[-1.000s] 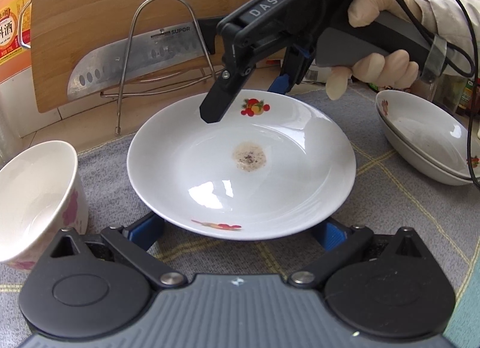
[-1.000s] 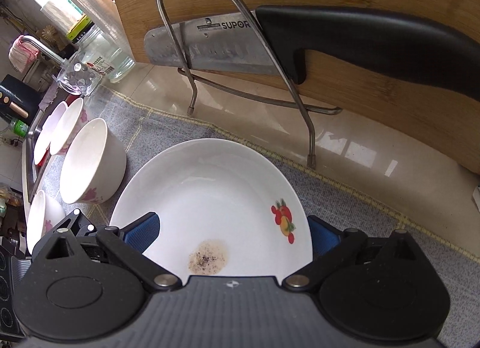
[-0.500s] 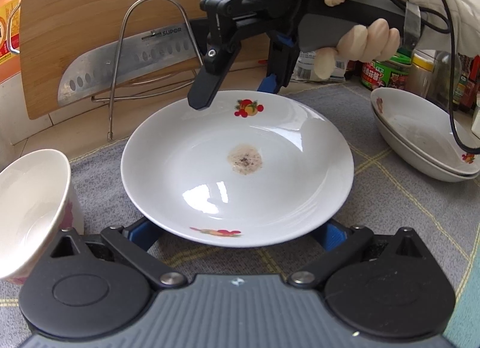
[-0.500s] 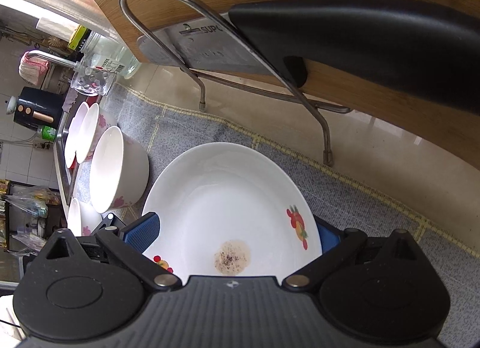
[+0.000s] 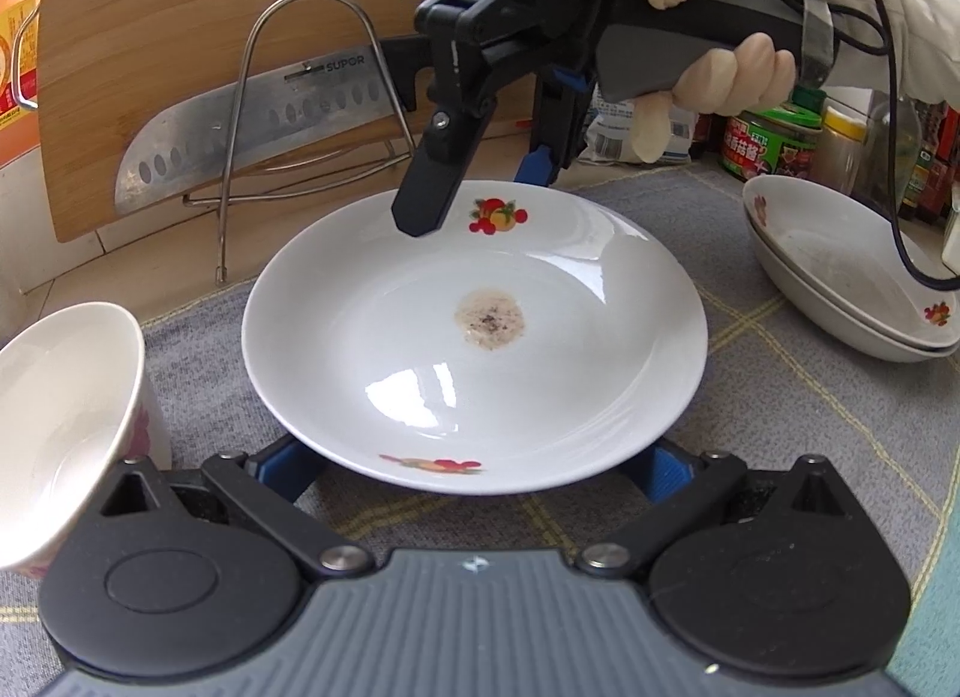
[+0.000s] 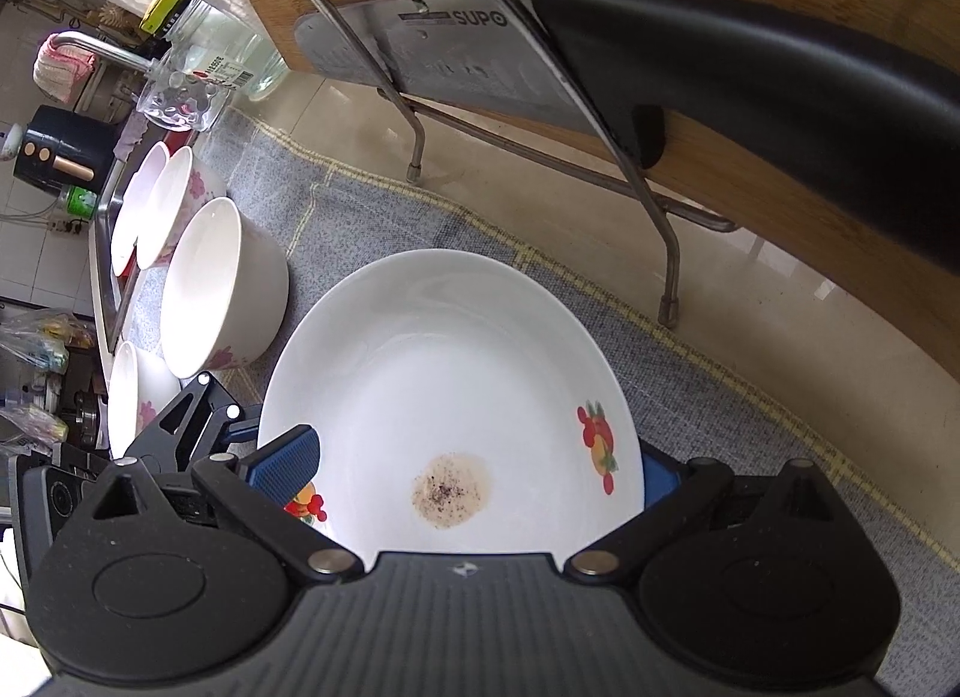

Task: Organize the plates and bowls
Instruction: 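Lift the stained plate with both grippers and carry it toward the plate stack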

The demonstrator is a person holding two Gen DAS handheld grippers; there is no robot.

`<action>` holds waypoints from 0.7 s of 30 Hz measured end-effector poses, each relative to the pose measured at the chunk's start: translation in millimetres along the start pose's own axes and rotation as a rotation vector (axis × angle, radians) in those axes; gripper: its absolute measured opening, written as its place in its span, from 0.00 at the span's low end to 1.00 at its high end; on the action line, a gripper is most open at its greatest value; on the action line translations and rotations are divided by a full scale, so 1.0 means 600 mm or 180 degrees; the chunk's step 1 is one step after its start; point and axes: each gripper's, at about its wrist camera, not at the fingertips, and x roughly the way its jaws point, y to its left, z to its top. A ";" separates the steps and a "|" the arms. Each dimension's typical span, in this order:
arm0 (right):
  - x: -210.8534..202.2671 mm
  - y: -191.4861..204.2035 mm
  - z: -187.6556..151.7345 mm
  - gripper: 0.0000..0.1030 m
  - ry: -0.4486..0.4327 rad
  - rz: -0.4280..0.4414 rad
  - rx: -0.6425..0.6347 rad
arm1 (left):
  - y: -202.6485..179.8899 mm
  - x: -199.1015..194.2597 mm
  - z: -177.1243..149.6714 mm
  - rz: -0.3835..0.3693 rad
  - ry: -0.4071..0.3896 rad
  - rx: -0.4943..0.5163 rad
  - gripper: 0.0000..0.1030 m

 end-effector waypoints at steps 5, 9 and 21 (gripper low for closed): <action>-0.003 -0.002 -0.004 1.00 -0.0053 0.0015 -0.0025 | 0.000 0.000 0.001 0.0003 0.0018 -0.0004 1.00; -0.002 0.005 -0.010 1.00 -0.0029 -0.0037 -0.0042 | 0.001 -0.001 0.003 -0.0007 0.0048 0.0005 1.00; -0.002 0.007 -0.001 1.00 -0.0219 -0.0081 -0.0134 | 0.004 0.000 0.000 -0.0012 -0.0001 0.0004 1.00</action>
